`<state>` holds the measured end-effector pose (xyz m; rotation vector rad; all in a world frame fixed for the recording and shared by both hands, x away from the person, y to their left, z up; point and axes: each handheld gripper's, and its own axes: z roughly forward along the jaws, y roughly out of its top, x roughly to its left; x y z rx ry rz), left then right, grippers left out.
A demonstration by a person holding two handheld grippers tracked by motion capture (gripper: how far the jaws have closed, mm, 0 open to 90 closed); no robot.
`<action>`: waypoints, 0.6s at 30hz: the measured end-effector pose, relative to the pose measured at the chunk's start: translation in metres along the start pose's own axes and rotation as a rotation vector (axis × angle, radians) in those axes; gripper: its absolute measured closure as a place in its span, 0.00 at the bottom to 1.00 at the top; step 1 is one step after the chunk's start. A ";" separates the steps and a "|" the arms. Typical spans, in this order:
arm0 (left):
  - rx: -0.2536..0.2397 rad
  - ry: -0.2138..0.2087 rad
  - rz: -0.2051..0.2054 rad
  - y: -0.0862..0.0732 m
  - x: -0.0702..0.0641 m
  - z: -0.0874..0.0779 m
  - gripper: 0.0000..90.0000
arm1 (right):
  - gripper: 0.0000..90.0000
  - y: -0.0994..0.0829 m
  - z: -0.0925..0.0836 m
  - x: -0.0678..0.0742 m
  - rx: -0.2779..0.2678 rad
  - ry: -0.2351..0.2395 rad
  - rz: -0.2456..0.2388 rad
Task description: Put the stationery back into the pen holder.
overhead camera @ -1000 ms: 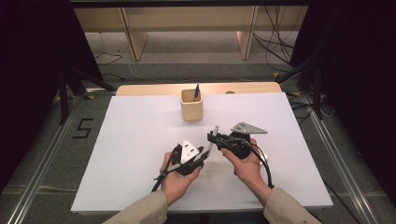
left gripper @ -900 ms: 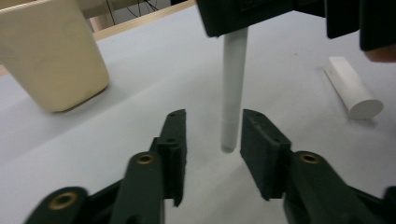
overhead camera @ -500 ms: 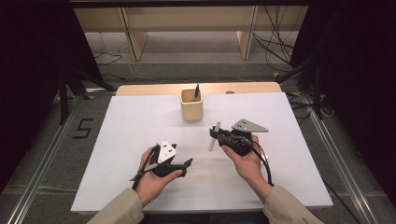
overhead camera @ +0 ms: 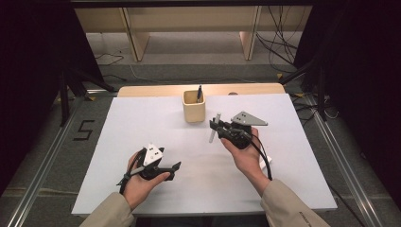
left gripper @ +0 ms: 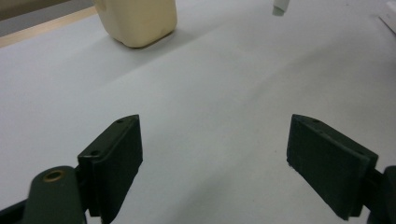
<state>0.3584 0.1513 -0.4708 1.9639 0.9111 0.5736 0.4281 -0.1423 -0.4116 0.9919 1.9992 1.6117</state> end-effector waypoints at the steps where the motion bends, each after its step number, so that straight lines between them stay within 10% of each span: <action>1: 0.000 -0.001 -0.001 0.000 0.000 0.000 0.20 | 0.87 0.002 0.002 -0.001 -0.005 -0.004 -0.002; 18: 0.004 -0.009 0.001 -0.001 -0.002 0.005 0.20 | 0.87 0.040 0.034 -0.007 -0.032 -0.044 -0.052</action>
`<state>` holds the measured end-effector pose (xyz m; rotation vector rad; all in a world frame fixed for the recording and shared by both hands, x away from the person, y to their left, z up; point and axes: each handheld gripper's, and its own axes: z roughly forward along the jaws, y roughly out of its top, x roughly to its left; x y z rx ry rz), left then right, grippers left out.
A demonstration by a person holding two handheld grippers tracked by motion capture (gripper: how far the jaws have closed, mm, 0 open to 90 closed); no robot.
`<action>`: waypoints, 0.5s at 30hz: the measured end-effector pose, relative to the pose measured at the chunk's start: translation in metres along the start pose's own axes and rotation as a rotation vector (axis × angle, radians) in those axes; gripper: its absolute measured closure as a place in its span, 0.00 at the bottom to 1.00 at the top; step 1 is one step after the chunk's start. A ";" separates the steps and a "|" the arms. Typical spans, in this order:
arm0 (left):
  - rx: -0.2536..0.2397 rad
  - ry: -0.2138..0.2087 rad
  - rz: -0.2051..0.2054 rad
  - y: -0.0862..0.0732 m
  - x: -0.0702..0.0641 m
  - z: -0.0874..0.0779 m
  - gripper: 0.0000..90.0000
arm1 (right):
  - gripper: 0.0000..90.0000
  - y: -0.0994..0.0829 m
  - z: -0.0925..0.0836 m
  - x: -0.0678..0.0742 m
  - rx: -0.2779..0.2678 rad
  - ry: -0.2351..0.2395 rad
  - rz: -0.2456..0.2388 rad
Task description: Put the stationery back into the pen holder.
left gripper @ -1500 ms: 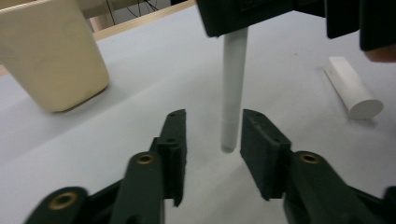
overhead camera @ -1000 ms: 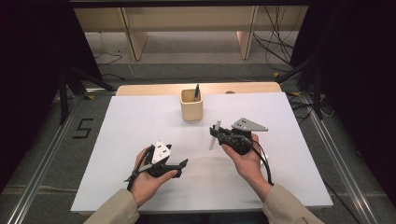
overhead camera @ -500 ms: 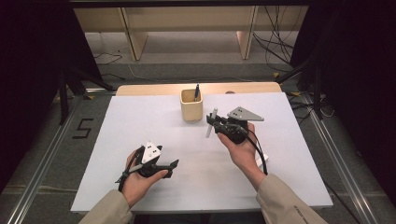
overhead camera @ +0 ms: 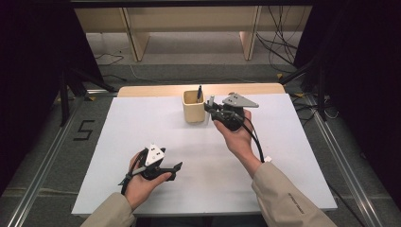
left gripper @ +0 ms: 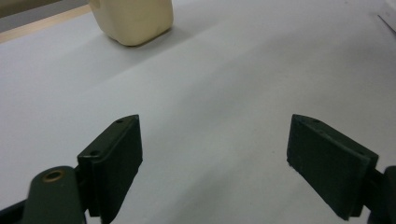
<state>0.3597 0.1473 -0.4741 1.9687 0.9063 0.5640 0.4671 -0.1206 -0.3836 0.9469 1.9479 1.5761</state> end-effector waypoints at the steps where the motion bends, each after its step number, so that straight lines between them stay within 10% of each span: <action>1: 0.002 0.000 0.000 0.000 0.000 0.000 0.20 | 0.87 0.001 0.002 -0.001 0.000 -0.002 0.000; 15: 0.004 -0.011 -0.003 0.000 -0.003 0.003 0.20 | 0.87 0.022 0.024 -0.008 -0.026 -0.036 -0.011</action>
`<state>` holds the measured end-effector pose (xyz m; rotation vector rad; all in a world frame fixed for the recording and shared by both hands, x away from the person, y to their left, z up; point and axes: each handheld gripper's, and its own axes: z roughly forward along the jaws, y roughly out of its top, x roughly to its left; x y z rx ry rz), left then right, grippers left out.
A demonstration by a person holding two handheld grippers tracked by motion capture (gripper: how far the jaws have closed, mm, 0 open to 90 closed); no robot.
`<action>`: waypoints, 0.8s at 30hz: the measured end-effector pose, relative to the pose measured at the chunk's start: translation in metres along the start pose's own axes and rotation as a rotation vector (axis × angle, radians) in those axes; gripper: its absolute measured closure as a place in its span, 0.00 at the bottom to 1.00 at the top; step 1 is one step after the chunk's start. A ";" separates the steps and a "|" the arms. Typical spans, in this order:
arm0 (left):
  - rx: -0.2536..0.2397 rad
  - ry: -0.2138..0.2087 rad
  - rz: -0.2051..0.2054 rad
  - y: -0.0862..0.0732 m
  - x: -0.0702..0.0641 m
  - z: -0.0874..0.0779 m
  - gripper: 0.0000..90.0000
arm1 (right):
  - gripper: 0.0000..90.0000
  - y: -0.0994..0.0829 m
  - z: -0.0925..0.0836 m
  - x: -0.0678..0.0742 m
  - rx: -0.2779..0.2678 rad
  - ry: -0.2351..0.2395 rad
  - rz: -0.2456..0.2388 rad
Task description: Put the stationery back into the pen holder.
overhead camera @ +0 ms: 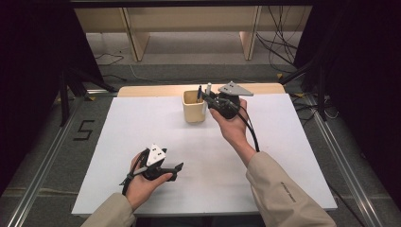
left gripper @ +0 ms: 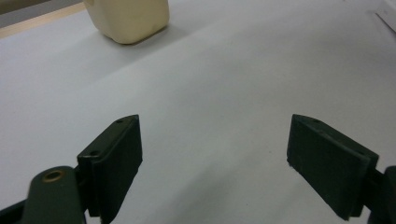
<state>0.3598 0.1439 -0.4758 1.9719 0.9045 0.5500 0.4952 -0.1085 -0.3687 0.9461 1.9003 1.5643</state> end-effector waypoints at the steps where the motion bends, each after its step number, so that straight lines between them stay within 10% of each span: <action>1: 0.000 -0.001 0.000 0.000 0.000 0.000 0.20 | 0.87 0.002 0.001 0.000 -0.001 -0.004 -0.002; 24: 0.005 -0.008 0.000 -0.001 -0.001 0.003 0.20 | 0.87 0.028 0.036 -0.012 -0.019 -0.056 -0.020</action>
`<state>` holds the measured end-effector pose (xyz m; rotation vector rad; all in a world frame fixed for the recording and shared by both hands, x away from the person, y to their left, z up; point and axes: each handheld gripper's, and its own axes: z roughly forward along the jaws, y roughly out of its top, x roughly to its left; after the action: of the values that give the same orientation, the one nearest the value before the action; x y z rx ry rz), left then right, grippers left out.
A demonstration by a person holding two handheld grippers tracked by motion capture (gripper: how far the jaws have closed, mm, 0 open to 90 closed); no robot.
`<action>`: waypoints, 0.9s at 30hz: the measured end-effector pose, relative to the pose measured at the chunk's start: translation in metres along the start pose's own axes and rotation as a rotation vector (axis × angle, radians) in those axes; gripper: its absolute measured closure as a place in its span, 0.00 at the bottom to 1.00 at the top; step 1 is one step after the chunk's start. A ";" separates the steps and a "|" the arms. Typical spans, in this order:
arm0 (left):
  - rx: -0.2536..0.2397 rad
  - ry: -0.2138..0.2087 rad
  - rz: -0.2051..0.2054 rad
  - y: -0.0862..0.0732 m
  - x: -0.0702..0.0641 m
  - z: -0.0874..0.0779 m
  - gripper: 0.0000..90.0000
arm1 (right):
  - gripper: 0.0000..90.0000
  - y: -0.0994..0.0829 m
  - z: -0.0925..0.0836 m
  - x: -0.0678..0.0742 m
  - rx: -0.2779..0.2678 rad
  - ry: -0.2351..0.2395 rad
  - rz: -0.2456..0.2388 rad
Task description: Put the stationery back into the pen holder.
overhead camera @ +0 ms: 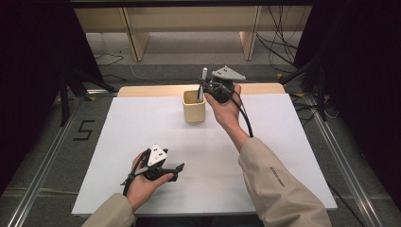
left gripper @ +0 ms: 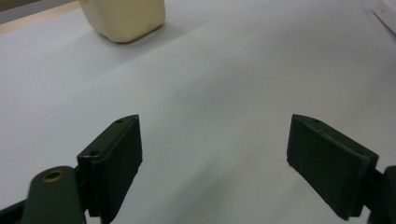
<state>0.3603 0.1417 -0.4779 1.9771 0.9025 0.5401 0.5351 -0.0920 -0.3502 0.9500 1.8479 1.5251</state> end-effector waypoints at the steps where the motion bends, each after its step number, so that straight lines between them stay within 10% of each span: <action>1: 0.002 -0.001 0.003 0.000 0.000 0.000 0.20 | 0.87 -0.001 0.002 0.000 0.004 -0.003 0.002; 27: 0.008 -0.008 0.004 -0.001 -0.002 0.002 0.20 | 0.87 -0.024 0.028 -0.005 0.101 -0.021 -0.012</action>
<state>0.3604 0.1397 -0.4801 1.9869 0.8976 0.5313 0.5561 -0.0822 -0.3789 0.9953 1.9272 1.4206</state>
